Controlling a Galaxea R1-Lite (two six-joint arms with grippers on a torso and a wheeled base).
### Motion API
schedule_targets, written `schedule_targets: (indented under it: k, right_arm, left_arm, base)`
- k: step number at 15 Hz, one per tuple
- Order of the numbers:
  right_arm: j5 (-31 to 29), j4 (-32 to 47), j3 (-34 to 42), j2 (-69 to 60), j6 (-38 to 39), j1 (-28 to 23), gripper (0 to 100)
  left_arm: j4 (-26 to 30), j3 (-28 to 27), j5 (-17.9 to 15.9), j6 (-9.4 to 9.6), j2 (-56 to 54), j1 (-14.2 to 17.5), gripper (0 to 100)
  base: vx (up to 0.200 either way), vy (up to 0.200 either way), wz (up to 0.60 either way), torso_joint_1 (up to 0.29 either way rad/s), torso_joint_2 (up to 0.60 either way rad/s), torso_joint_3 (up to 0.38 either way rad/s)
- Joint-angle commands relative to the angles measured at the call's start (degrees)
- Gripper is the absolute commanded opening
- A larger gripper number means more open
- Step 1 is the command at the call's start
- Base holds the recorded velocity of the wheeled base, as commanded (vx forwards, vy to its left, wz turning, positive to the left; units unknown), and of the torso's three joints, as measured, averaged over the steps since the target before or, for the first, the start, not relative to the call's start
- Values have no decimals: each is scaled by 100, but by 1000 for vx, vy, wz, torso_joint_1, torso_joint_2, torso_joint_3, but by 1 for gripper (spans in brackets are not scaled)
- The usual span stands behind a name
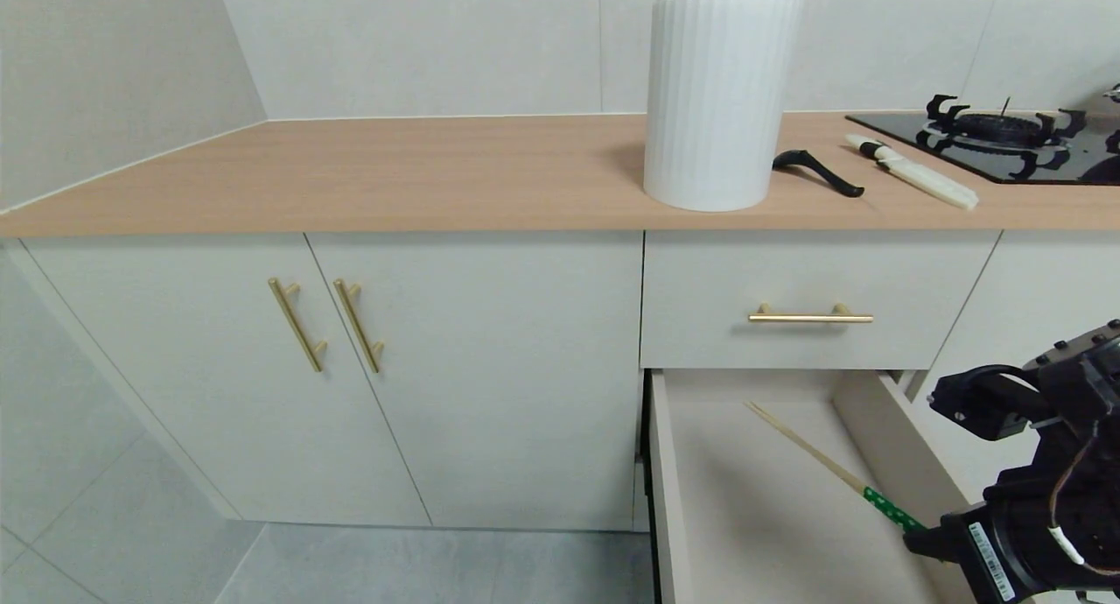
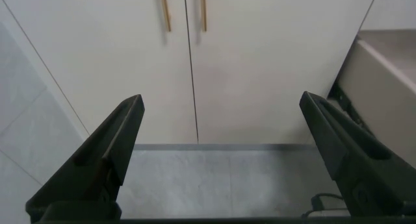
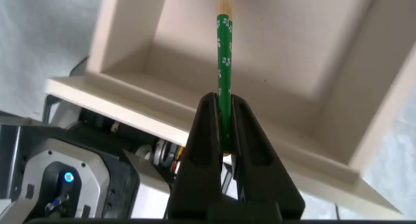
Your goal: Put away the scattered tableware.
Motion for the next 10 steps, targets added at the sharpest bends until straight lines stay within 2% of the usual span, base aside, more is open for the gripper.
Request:
schedule_targets:
  k: [1, 6, 10]
  right_arm:
    - [-2, -12, 11, 44, 2, 2, 0]
    - [7, -91, 20, 167, -25, 11, 0]
    - [-2, -1102, 108, 1415, 72, -42, 0]
  left_arm:
    - [0, 0, 1, 0, 2, 1, 100]
    - [0, 0, 1, 0, 2, 1, 100]
    - [-9, 0, 1, 0, 2, 1, 100]
  base:
    - [0, 0, 0, -85, 281, 193]
    - [0, 0, 0, -22, 65, 40]
    - [0, 0, 0, 0, 0, 0]
